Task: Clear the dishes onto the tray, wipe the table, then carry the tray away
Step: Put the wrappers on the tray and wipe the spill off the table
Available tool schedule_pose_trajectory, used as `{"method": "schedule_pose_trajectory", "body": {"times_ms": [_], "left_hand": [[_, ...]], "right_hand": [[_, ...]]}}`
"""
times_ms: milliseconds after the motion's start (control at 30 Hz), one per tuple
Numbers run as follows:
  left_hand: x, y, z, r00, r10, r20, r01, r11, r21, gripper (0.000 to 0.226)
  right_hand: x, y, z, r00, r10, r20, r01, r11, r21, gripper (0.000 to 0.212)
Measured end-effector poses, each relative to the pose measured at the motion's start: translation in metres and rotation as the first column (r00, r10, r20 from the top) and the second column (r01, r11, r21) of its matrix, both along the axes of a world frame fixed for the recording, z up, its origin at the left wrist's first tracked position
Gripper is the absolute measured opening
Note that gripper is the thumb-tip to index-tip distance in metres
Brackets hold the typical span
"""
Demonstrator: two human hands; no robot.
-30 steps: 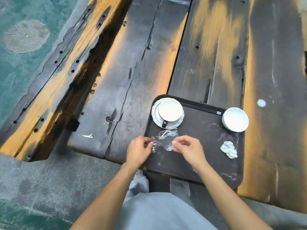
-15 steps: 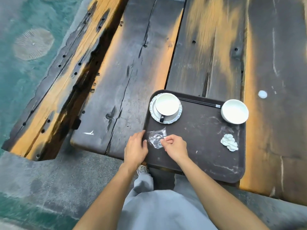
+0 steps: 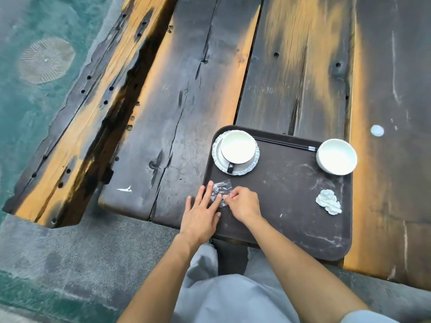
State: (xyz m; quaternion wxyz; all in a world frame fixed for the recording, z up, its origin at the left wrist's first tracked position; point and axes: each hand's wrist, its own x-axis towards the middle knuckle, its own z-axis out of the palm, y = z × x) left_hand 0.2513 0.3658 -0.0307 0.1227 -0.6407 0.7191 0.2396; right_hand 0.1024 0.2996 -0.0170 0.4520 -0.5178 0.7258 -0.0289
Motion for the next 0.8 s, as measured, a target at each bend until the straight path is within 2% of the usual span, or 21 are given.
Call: {"method": "schedule_pose_trajectory", "body": {"times_ms": [167, 233, 300, 367, 400, 433, 500, 633, 700, 800], "left_hand": [[0.005, -0.007, -0.006, 0.999, -0.016, 0.041, 0.013, 0.998, 0.059, 0.053], [0.005, -0.01, -0.005, 0.999, -0.012, 0.05, 0.008, 0.997, 0.083, 0.053], [0.004, -0.013, -0.005, 0.998, -0.008, 0.057, 0.002, 0.994, 0.106, 0.052], [0.002, -0.016, -0.003, 0.998, 0.007, 0.056, -0.014, 0.992, 0.125, 0.053], [0.001, -0.017, -0.003, 0.998, 0.015, 0.053, -0.022, 0.991, 0.131, 0.054], [0.0, -0.018, -0.002, 0.999, 0.024, 0.049, -0.03, 0.991, 0.134, 0.054], [-0.001, -0.018, -0.002, 0.999, 0.03, 0.046, -0.035, 0.991, 0.129, 0.053], [-0.003, -0.017, -0.003, 0.998, 0.04, 0.042, -0.044, 0.993, 0.108, 0.046], [-0.003, -0.018, -0.001, 0.999, 0.028, 0.045, -0.032, 0.996, 0.087, 0.043], [-0.003, -0.02, 0.005, 0.999, -0.013, 0.04, 0.012, 0.999, 0.037, 0.04]], "right_hand": [[-0.001, -0.001, -0.003, 0.996, 0.082, -0.028, -0.083, 0.996, -0.045, 0.023], [-0.004, 0.001, -0.002, 0.987, 0.144, -0.076, -0.153, 0.978, -0.143, 0.029], [-0.007, 0.005, -0.001, 0.965, 0.233, -0.118, -0.259, 0.912, -0.317, 0.032], [-0.009, 0.01, -0.001, 0.912, 0.375, -0.169, -0.409, 0.789, -0.458, 0.025], [-0.009, 0.011, -0.002, 0.88, 0.433, -0.196, -0.471, 0.735, -0.488, 0.028], [-0.009, 0.011, -0.004, 0.853, 0.475, -0.215, -0.515, 0.703, -0.49, 0.037], [-0.009, 0.008, -0.009, 0.826, 0.506, -0.247, -0.561, 0.699, -0.444, 0.047], [-0.01, 0.005, -0.014, 0.754, 0.54, -0.373, -0.648, 0.706, -0.287, 0.048], [-0.01, 0.007, -0.012, 0.767, 0.515, -0.382, -0.626, 0.733, -0.267, 0.048], [-0.014, 0.011, -0.011, 0.823, 0.483, -0.297, -0.56, 0.777, -0.289, 0.043]]}}
